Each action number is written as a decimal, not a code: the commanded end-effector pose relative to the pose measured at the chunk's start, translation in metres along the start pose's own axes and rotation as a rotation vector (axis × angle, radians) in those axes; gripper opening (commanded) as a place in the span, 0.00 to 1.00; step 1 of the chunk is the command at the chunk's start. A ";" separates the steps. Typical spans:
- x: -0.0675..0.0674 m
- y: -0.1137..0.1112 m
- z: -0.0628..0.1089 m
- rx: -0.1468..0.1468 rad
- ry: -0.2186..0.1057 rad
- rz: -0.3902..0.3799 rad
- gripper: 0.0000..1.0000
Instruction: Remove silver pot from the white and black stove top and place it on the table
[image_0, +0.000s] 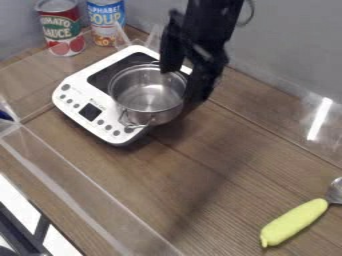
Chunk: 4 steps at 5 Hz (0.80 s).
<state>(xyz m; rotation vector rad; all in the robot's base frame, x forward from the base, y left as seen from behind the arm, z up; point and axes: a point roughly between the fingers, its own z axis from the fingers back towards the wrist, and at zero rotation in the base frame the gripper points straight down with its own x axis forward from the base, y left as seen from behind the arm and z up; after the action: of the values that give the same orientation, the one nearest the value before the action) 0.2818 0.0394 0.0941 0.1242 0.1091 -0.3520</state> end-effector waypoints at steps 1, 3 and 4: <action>0.002 0.001 -0.016 0.059 -0.037 -0.050 1.00; 0.001 -0.009 -0.022 0.102 -0.057 -0.138 1.00; 0.000 -0.015 -0.017 0.109 -0.067 -0.172 0.00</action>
<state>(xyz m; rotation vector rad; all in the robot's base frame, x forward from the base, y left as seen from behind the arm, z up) 0.2708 0.0281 0.0602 0.1870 0.0843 -0.5262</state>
